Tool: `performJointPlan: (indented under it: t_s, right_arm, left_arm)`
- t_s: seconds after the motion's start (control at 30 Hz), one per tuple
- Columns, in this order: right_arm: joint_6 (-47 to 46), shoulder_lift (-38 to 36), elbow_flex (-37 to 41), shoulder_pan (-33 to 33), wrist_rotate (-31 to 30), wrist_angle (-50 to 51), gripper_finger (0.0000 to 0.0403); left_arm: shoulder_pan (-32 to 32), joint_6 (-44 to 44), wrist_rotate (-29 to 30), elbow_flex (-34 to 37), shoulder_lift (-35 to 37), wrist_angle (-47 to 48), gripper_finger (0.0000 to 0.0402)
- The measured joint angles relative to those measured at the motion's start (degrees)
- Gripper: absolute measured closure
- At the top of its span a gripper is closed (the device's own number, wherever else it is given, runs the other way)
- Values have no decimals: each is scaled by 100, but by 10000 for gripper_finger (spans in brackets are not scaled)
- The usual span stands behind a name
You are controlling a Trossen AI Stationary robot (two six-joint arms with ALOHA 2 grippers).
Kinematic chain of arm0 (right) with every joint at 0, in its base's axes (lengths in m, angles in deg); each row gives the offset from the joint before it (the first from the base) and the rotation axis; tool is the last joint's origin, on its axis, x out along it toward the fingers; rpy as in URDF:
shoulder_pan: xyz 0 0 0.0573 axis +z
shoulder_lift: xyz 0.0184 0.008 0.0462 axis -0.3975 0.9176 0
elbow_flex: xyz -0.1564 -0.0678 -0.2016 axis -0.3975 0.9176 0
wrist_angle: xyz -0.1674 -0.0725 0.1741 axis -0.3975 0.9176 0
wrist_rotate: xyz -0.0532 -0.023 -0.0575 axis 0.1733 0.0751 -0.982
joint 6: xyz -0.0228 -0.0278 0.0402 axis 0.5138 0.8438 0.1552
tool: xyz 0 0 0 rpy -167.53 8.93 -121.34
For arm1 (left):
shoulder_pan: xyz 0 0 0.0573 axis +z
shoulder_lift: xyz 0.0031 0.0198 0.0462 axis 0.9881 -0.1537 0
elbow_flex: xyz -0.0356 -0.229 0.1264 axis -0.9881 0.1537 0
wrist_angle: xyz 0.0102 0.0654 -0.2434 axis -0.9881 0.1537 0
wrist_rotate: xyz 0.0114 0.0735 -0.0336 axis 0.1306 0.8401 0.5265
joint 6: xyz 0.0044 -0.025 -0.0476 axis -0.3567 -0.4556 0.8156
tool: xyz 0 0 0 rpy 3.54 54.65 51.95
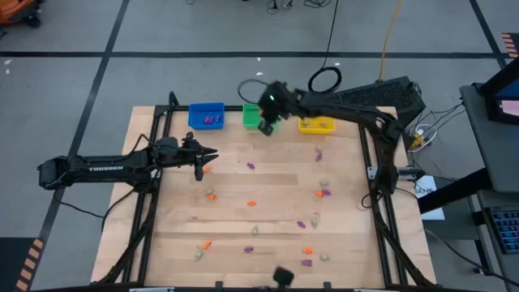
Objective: Sort Halloween decoration
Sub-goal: Put the orange skeleton toy into the green basket, then put the purple skeleton toy into the blue basket
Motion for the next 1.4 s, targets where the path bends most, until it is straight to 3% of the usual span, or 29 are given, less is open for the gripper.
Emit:
performJointPlan:
  t_s: [0.23,0.43,0.63,0.87,0.97,1.1,1.27,1.4]
  right_arm:
    - [239,1542,-1725,-512,460,942,392]
    - [281,2250,-2156,-741,754,1218,392]
    - [255,2362,-2164,-846,743,1339,372]
    - [236,2054,-2173,-790,732,1346,288]
    - [333,1850,-2173,-720,729,1642,271]
    - [359,1687,-2173,-570,461,1775,299]
    - [388,1695,-2094,-335,437,1510,388]
    - [274,1647,-1772,-53,437,772,399]
  left_arm:
    - [0,-3,-2,0,0,12,318]
    - [0,-2,-2,0,-2,13,318]
    - [-2,0,-3,0,0,13,318]
    - [-1,140,-4,0,0,11,318]
    - [0,142,-25,0,0,11,318]
    - [-2,148,-93,0,-2,15,318]
    - [-5,148,-256,0,-1,18,318]
    - [-114,86,-237,0,-2,28,318]
